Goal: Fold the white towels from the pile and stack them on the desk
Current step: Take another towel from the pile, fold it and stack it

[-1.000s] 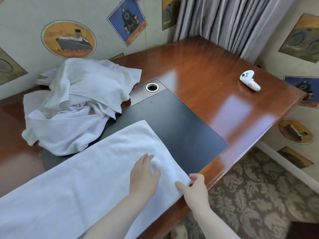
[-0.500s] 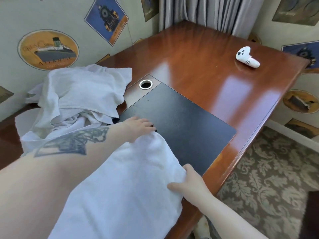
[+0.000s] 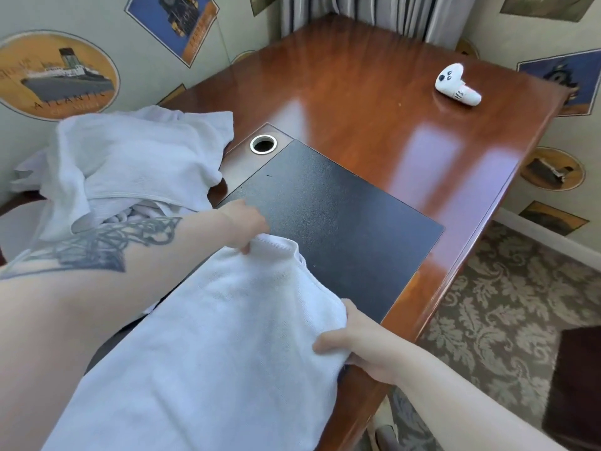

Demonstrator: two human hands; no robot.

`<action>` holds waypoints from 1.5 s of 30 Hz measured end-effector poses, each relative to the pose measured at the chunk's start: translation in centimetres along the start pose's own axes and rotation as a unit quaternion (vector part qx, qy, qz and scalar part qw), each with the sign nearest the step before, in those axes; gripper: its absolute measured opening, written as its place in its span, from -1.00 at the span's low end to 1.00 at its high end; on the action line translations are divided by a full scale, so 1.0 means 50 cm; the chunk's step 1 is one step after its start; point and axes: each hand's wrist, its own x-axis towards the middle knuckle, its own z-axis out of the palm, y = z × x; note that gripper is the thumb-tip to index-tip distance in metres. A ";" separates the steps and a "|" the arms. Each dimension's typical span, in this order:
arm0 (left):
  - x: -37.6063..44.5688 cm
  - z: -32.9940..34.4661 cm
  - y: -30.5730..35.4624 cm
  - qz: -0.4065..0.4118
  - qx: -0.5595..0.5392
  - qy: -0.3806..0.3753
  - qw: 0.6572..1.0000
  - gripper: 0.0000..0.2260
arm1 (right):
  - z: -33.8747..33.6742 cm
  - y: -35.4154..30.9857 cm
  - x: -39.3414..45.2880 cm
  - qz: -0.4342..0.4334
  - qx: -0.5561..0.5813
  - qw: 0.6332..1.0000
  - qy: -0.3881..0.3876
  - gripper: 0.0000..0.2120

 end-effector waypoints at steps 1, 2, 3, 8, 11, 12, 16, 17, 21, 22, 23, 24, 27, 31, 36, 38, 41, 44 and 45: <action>-0.002 0.002 -0.001 -0.008 -0.020 -0.002 1.000 -0.57 | -0.006 0.001 -0.001 -0.005 -0.003 1.000 0.015 -0.39; -0.006 0.002 -0.003 -0.016 -0.034 -0.001 0.999 -0.58 | -0.016 -0.002 -0.005 -0.015 -0.032 0.998 0.044 -0.49; -0.009 0.002 -0.005 -0.024 -0.042 0.000 0.999 -0.60 | -0.031 -0.002 -0.008 -0.024 -0.086 0.992 0.085 -0.61; -0.008 -0.034 -0.013 -0.050 -0.074 0.020 0.996 -0.74 | -0.116 -0.014 -0.012 -0.039 -0.307 0.937 0.163 -0.92; 0.003 -0.084 -0.021 -0.074 -0.082 0.076 0.991 -0.82 | -0.166 -0.052 -0.006 -0.077 -0.389 0.889 0.227 -0.92; 0.006 -0.104 -0.022 -0.086 -0.083 0.099 0.988 -0.84 | -0.184 -0.068 -0.006 -0.090 -0.411 0.872 0.251 -0.92; 0.015 -0.179 -0.036 -0.139 -0.122 0.181 0.966 -0.89 | -0.243 -0.133 -0.024 -0.145 -0.458 0.803 0.353 -0.85; 0.012 -0.197 -0.037 -0.153 -0.131 0.201 0.959 -0.91 | -0.254 -0.147 -0.035 -0.166 -0.457 0.791 0.371 -0.81; -0.026 -0.217 -0.034 -0.173 -0.164 0.248 0.939 -0.86 | -0.253 -0.153 -0.087 -0.257 -0.452 0.767 0.377 -0.63; -0.042 -0.209 -0.032 -0.175 -0.163 0.254 0.937 -0.90 | -0.245 -0.139 -0.099 -0.284 -0.452 0.764 0.363 -0.63; -0.060 -0.196 -0.027 -0.174 -0.164 0.246 0.939 -0.93 | -0.231 -0.119 -0.113 -0.304 -0.453 0.764 0.346 -0.64; -0.079 -0.177 -0.024 -0.171 -0.167 0.238 0.941 -0.86 | -0.215 -0.098 -0.124 -0.322 -0.452 0.764 0.329 -0.64; -0.148 -0.105 -0.003 -0.133 -0.173 0.287 0.933 -0.66 | -0.156 -0.037 -0.151 -0.373 -0.460 0.751 0.293 -0.63; -0.232 -0.014 0.026 -0.077 -0.163 0.393 0.902 -0.53 | -0.081 0.028 -0.157 -0.447 -0.465 0.708 0.287 -0.63; -0.303 0.106 0.051 -0.057 -0.140 0.415 0.897 -0.51 | 0.031 0.098 -0.156 -0.533 -0.483 0.626 0.300 -0.73; -0.329 0.152 0.046 -0.045 -0.139 0.422 0.895 -0.52 | 0.080 0.128 -0.156 -0.546 -0.489 0.609 0.303 -0.76; -0.353 0.212 0.047 -0.024 -0.126 0.421 0.898 -0.45 | 0.137 0.178 -0.147 -0.546 -0.497 0.604 0.300 -0.75; -0.373 0.294 0.087 -0.001 -0.113 0.391 0.914 -0.47 | 0.187 0.230 -0.144 -0.507 -0.528 0.626 0.270 -0.79; -0.381 0.320 0.098 0.005 -0.126 0.371 0.920 -0.50 | 0.204 0.244 -0.148 -0.485 -0.535 0.643 0.257 -0.76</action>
